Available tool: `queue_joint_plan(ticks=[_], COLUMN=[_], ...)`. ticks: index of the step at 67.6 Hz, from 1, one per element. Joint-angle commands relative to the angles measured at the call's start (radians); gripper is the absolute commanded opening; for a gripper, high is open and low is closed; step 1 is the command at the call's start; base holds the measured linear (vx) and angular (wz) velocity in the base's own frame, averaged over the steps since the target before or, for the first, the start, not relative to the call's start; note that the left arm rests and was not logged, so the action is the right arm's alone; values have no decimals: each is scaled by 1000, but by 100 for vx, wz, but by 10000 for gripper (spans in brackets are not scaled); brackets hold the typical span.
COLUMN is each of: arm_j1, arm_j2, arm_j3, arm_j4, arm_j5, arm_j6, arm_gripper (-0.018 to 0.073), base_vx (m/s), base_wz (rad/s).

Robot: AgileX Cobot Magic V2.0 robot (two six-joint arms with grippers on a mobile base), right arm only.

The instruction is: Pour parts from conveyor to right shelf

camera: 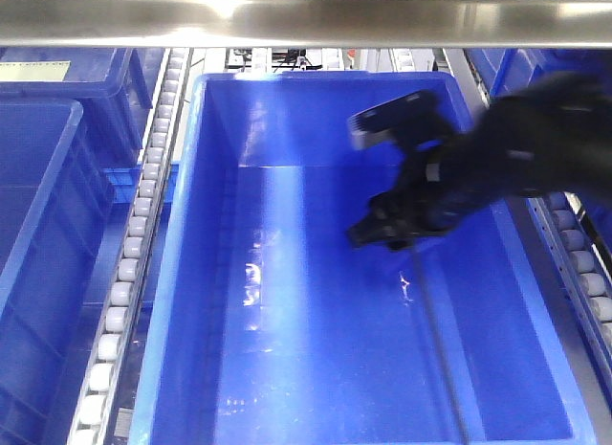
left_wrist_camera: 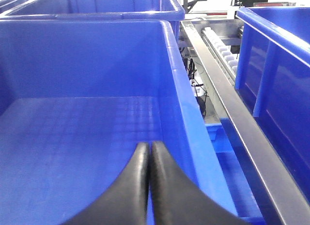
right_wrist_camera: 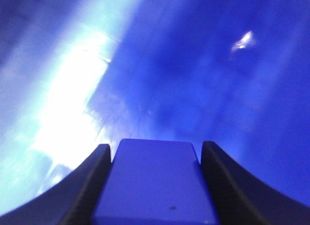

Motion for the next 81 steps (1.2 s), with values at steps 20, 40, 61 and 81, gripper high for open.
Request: queue_joint_plan(ticks=[20, 40, 61, 81], arm_j1=[-1, -1, -2, -2], arm_j2=[173, 237, 263, 263], arm_j3=[-77, -77, -77, -77], arm_j4=[83, 85, 85, 89], arm_j5=[-8, -29, -32, -35], arm_j6=[-62, -89, -89, -89], arm_gripper=[-6, -6, -2, 76], base_vx=[0, 0, 0, 0], base_wz=[0, 0, 0, 0])
